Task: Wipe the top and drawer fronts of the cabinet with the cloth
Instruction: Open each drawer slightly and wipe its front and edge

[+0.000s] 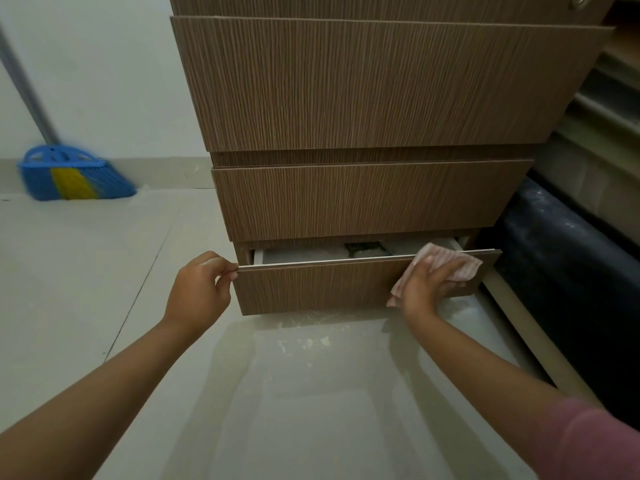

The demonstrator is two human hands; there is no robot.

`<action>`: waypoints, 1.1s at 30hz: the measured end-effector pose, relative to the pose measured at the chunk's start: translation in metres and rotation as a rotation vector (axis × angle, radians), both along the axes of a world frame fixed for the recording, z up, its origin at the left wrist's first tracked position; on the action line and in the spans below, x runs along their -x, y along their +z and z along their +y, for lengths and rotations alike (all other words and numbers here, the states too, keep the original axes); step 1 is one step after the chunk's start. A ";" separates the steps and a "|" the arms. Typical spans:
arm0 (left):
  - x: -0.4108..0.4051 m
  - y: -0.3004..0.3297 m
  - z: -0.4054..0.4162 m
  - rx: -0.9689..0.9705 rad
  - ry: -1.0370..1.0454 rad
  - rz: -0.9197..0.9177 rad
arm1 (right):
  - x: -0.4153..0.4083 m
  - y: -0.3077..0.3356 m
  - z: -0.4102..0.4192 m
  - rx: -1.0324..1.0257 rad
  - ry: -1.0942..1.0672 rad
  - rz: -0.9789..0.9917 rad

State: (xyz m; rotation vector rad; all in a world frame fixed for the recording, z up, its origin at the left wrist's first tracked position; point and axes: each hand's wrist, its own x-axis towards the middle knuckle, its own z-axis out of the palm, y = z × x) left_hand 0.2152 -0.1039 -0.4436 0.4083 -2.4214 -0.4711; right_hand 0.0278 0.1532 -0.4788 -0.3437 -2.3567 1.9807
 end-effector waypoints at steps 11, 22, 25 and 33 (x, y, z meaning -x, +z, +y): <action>0.001 -0.002 0.000 -0.017 0.011 0.010 | -0.003 0.000 -0.010 0.018 -0.100 -0.102; 0.005 -0.003 -0.001 -0.015 0.010 0.013 | -0.047 0.000 -0.073 0.089 0.083 -0.069; 0.005 -0.003 -0.001 -0.026 0.017 0.017 | -0.050 -0.014 -0.069 0.045 0.124 -0.081; 0.005 -0.004 -0.001 -0.045 0.018 0.028 | -0.045 -0.021 -0.045 -0.181 0.236 0.063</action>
